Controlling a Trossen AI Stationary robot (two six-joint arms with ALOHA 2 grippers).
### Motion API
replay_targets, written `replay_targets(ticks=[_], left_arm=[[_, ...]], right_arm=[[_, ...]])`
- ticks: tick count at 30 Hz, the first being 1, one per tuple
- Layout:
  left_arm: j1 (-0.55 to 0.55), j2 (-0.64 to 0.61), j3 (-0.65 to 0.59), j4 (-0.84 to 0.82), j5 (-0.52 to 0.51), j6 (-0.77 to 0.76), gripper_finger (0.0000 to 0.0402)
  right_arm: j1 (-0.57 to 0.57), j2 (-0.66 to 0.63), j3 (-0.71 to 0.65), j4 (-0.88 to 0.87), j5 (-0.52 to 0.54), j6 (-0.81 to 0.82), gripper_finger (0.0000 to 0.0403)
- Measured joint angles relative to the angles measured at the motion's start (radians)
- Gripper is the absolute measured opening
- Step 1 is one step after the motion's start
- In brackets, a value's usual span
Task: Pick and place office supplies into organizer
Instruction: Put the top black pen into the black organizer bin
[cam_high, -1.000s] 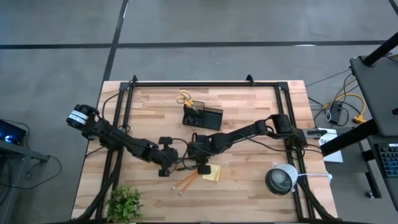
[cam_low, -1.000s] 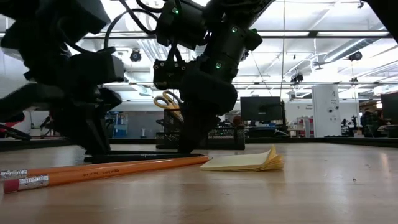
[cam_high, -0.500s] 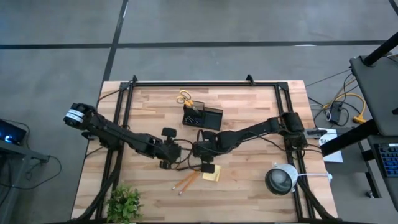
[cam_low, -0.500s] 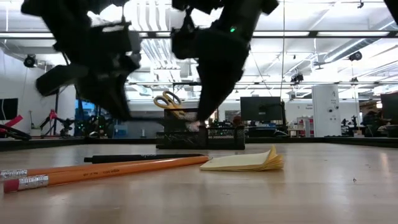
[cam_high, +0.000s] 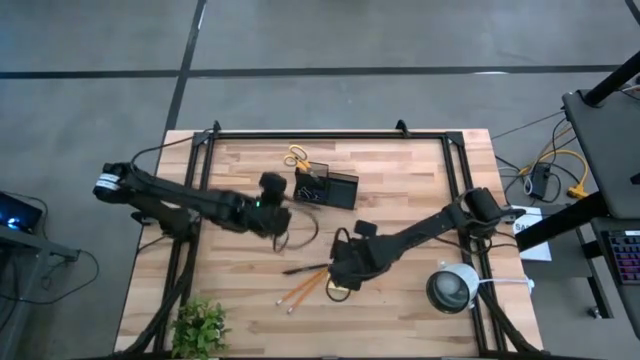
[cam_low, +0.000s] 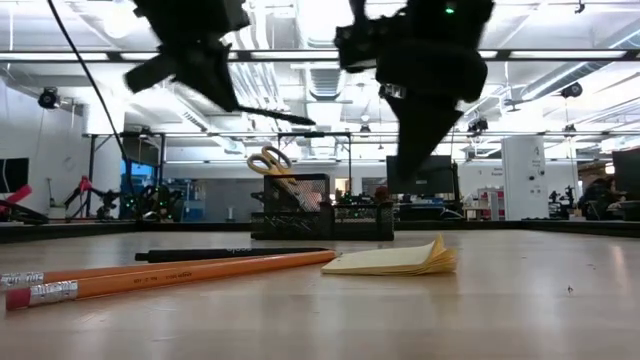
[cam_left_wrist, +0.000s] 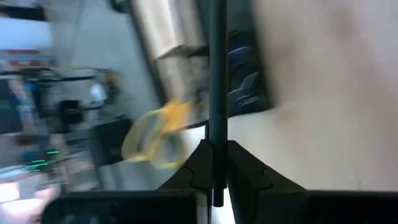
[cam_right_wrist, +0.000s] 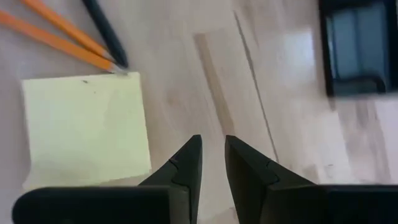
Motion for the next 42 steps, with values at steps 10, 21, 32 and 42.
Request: replay_targets(ticks=[10, 21, 32, 42], left_arm=[[0.312, 0.09, 0.187, -0.028, -0.056, 0.56, 0.0008], [0.361, 0.3, 0.227, 0.063, -0.075, 0.814, 0.0008], [0.354, 0.374, 0.227, 0.123, -0.026, 0.857, 0.0015], [0.313, 0.361, 0.215, 0.197, 0.046, 0.801, 0.0057]], right_arm=[[0.034, 0.0, -0.069, -0.047, 0.005, 0.278, 0.0059], [0.034, 0.0, -0.075, -0.04, 0.019, 0.282, 0.0059], [0.024, 0.0, -0.08, -0.026, 0.038, 0.216, 0.0059], [-0.006, 0.0, -0.081, 0.004, 0.057, 0.161, 0.0059]])
